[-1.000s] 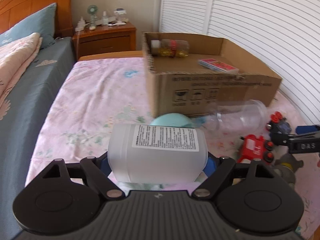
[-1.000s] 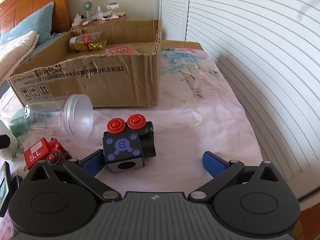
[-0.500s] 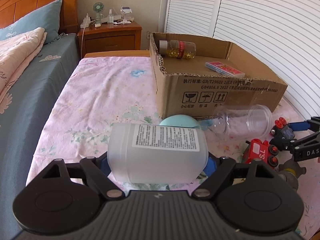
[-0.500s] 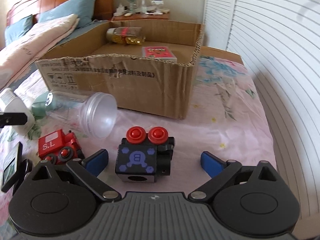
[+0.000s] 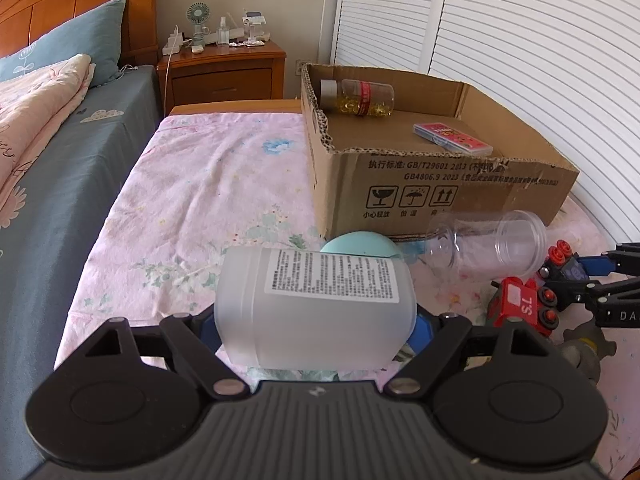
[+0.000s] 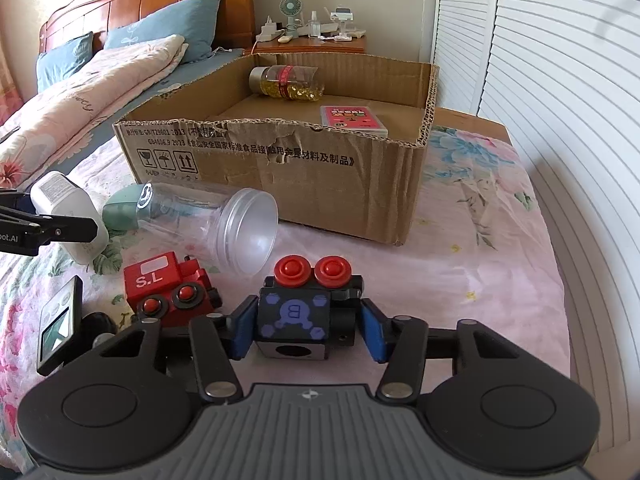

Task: Organize rigid objects
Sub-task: 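Grasp the white bottle with the left tool while the right tool grasps the black toy block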

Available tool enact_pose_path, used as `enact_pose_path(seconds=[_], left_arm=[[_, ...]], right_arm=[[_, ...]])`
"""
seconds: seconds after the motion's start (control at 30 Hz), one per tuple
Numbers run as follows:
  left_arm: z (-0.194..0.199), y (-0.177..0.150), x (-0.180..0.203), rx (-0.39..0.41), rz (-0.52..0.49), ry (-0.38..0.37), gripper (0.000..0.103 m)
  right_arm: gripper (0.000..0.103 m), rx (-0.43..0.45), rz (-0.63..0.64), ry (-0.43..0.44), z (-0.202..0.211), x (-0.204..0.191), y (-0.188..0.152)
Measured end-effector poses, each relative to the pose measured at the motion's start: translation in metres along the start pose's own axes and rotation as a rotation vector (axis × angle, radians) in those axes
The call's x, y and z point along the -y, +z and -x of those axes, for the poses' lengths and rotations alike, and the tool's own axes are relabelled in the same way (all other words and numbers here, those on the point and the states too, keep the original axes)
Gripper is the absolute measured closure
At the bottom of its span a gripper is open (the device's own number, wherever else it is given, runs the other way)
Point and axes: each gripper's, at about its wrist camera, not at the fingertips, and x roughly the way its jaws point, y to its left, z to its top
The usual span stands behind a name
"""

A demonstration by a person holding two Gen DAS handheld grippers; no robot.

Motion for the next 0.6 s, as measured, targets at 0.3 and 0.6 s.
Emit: enact_pose_path(seconds=[0.3,0.6], left_arm=[[0.008,0.008,0.002,-0.026,-0.092,-0.018,0.019],[0.03,0.018,0.008,-0.045,-0.197,-0.055,0.019]], right_arm=[[0.047,-0.019,0.001,-0.026,0.01,0.002,0.002],[0.047,-0.013,0.0,-0.052,0.034,0.01,0.005]])
